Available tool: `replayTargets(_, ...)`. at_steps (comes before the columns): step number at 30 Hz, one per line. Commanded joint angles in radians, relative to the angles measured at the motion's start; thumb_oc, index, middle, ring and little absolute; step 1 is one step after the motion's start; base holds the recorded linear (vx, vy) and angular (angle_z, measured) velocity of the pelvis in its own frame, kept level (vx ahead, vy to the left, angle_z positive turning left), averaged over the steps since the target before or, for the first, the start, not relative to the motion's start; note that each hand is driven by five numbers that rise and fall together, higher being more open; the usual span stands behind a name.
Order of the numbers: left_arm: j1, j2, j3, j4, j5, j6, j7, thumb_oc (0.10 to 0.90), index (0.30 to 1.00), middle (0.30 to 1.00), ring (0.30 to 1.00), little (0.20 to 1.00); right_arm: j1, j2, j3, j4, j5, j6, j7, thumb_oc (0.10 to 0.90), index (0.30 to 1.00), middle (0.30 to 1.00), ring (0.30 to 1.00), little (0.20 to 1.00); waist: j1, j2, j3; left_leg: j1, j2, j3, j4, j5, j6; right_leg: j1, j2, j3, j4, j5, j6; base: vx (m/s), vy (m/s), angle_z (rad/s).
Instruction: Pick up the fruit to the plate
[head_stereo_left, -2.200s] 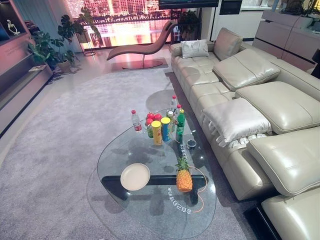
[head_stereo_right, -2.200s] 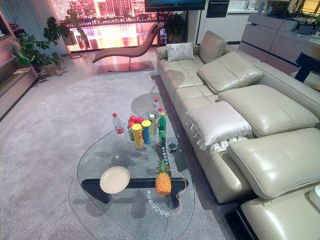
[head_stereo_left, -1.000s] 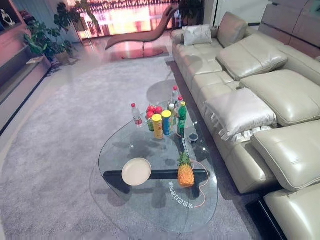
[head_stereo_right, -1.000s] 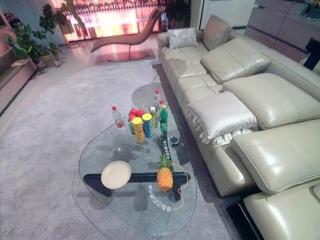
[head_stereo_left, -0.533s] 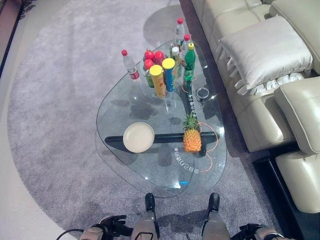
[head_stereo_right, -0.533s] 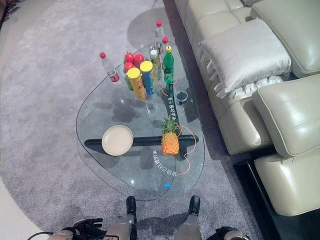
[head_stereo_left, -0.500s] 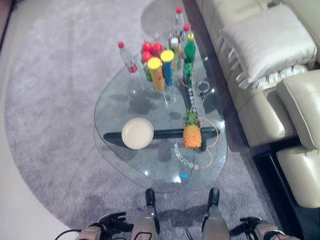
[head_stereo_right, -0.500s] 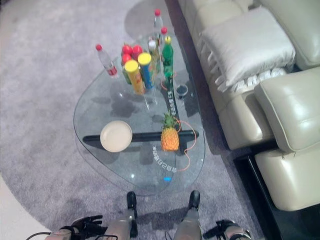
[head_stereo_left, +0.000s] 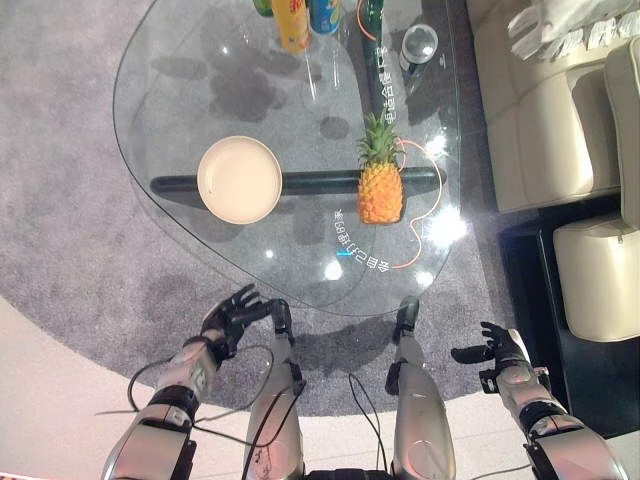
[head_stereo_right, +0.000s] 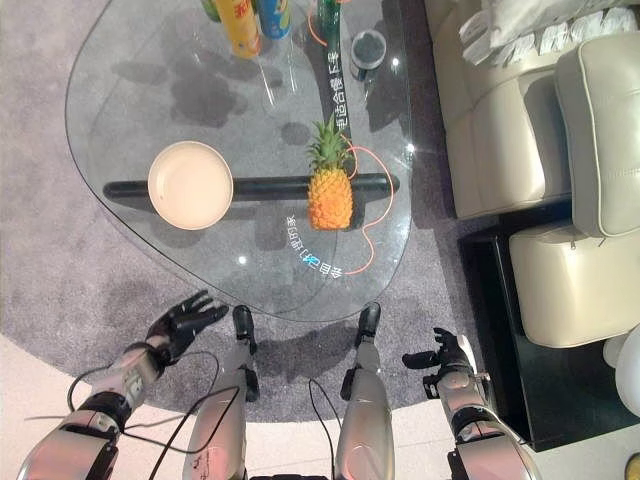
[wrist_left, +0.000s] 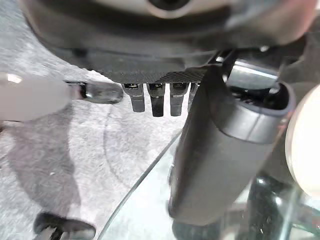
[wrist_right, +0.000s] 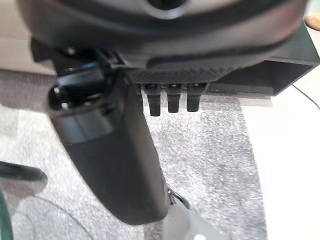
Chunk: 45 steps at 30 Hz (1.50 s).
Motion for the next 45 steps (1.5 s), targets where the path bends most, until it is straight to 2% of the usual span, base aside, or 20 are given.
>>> replayTargets(1,0.042,0.055,0.017,0.063,0.002,0.007,0.115,0.800,0.900,0.900,0.900,0.900,0.013,-0.058,0.015,-0.007,0.061,0.010,-0.043,0.800,0.900,0.900,0.900,0.900,0.005,-0.015,0.001,-0.172,0.012,-0.085,0.205,-0.092,-0.013,-0.179,-0.039,0.039,0.243,-0.111,0.025,-0.07,-0.043,-0.05)
replayTargets(9,-0.011,0.079,0.022,0.074,-0.008,-0.001,0.261,0.800,0.900,0.900,0.900,0.900,-0.052,-0.089,0.027,-0.019,0.101,-0.037,-0.065,0.800,0.900,0.900,0.900,0.900,0.004,-0.005,0.001,-0.325,0.007,-0.119,0.329,-0.117,-0.009,-0.333,-0.036,0.053,0.357,-0.134,0.013,-0.04,-0.027,0.07)
replayTargets(17,-0.031,0.082,0.026,0.085,0.021,-0.016,0.359,0.800,0.900,0.900,0.900,0.900,-0.098,-0.104,0.046,-0.049,0.125,-0.074,-0.079,0.800,0.900,0.900,0.900,0.900,0.009,-0.003,0.001,-0.388,0.011,-0.142,0.373,-0.125,-0.010,-0.396,-0.035,0.056,0.407,-0.150,0.004,0.00,-0.012,-0.01)
replayTargets(28,-0.051,0.082,0.003,0.101,0.046,-0.014,0.368,0.800,0.900,0.900,0.900,0.900,-0.179,-0.145,0.061,-0.053,0.169,-0.092,-0.127,0.800,0.900,0.900,0.900,0.900,0.019,0.005,0.001,-0.426,0.003,-0.158,0.380,-0.121,-0.011,-0.439,-0.042,0.052,0.423,-0.146,0.000,0.01,-0.006,0.02)
replayTargets(32,-0.039,0.088,-0.003,0.107,0.057,-0.018,0.349,0.800,0.900,0.900,0.900,0.900,-0.182,-0.177,0.019,-0.040,0.254,-0.115,-0.210,0.800,0.900,0.900,0.900,0.900,0.023,0.005,0.001,-0.422,0.004,-0.159,0.373,-0.119,-0.013,-0.432,-0.047,0.046,0.416,-0.140,0.003,0.00,-0.007,0.01)
replayTargets(35,-0.024,0.083,-0.020,0.108,0.055,-0.032,0.349,0.800,0.900,0.900,0.900,0.900,-0.183,-0.205,-0.039,-0.061,0.321,-0.185,-0.340,0.800,0.900,0.900,0.900,0.900,0.022,0.006,0.001,-0.423,0.006,-0.160,0.376,-0.123,-0.012,-0.432,-0.049,0.046,0.411,-0.134,0.006,0.02,-0.007,0.07)
replayTargets(38,-0.013,0.073,-0.031,0.102,0.056,-0.044,0.362,0.800,0.900,0.900,0.900,0.900,-0.189,-0.219,-0.067,-0.105,0.288,-0.216,-0.440,0.800,0.900,0.900,0.900,0.900,0.020,0.006,0.001,-0.418,0.006,-0.159,0.372,-0.126,-0.011,-0.429,-0.050,0.045,0.407,-0.132,0.008,0.00,0.000,0.02)
replayTargets(40,-0.003,0.063,-0.044,0.095,0.057,-0.056,0.368,0.800,0.900,0.900,0.900,0.900,-0.210,-0.239,-0.069,-0.177,0.264,-0.246,-0.545,0.800,0.900,0.900,0.900,0.900,0.020,0.006,0.001,-0.415,0.003,-0.160,0.366,-0.125,-0.010,-0.428,-0.052,0.042,0.400,-0.126,0.009,0.00,0.000,0.00)
replayTargets(43,0.014,0.048,-0.056,0.079,0.052,-0.071,0.385,0.800,0.900,0.900,0.900,0.900,-0.229,-0.258,-0.057,-0.329,0.227,-0.251,-0.682,0.800,0.900,0.900,0.900,0.900,0.016,0.007,0.001,-0.413,0.000,-0.160,0.359,-0.123,-0.009,-0.426,-0.054,0.039,0.392,-0.121,0.009,0.00,0.011,-0.01)
replayTargets(45,0.019,0.044,-0.060,0.072,0.048,-0.075,0.394,0.800,0.900,0.900,0.900,0.900,-0.234,-0.262,-0.051,-0.389,0.212,-0.261,-0.729,0.800,0.900,0.900,0.900,0.900,0.013,0.006,0.001,-0.413,-0.002,-0.159,0.354,-0.122,-0.009,-0.426,-0.054,0.037,0.386,-0.119,0.009,0.00,0.000,0.00)
